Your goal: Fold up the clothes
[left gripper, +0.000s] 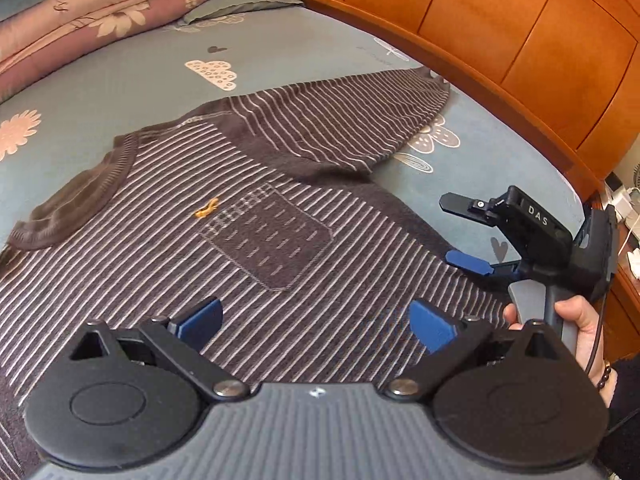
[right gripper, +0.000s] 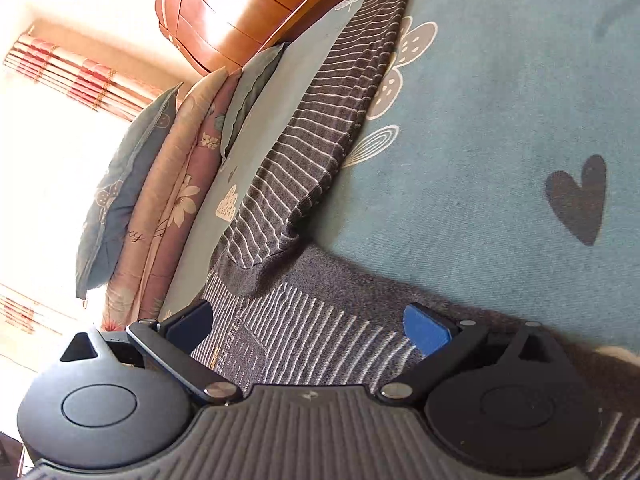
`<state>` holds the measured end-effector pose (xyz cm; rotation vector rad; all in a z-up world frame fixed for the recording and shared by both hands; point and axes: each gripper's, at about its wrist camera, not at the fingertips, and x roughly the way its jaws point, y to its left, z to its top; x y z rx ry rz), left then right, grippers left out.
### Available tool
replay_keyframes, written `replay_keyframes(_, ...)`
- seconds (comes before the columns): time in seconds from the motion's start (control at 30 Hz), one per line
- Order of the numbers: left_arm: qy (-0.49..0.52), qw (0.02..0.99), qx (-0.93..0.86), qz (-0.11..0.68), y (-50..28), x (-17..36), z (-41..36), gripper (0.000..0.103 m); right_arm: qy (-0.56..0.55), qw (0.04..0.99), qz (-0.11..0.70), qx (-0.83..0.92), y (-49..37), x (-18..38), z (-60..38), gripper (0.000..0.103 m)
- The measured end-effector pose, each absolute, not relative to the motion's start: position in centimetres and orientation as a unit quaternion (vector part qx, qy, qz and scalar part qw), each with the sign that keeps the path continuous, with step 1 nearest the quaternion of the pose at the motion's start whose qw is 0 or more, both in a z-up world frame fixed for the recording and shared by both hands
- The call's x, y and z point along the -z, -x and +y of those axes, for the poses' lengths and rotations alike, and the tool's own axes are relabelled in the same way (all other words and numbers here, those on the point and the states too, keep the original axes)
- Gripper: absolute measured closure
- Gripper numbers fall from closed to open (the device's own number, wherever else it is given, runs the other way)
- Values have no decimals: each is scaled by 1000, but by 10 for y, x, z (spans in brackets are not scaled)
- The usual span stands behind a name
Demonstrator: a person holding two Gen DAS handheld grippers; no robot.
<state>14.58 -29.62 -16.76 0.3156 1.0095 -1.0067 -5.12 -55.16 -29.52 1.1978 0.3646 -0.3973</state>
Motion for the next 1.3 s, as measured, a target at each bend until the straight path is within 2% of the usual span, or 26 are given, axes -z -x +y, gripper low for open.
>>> replay_keyframes(0.6, -145, 703, 527, 456, -110, 180, -373, 4, -585, 772, 150, 196, 101, 300, -565, 0)
replay_keyframes(1.0, -145, 708, 517, 460, -112, 179, -368, 4, -485, 814, 270, 168, 115, 281, -548, 0)
replay_keyframes(1.13, -136, 711, 512, 463, -114, 180, -360, 4, -457, 824, 286, 178, 132, 277, -538, 0)
replay_keyframes(1.3, -125, 713, 506, 469, -115, 183, -346, 4, -476, 806, 277, 216, 154, 271, -538, 0)
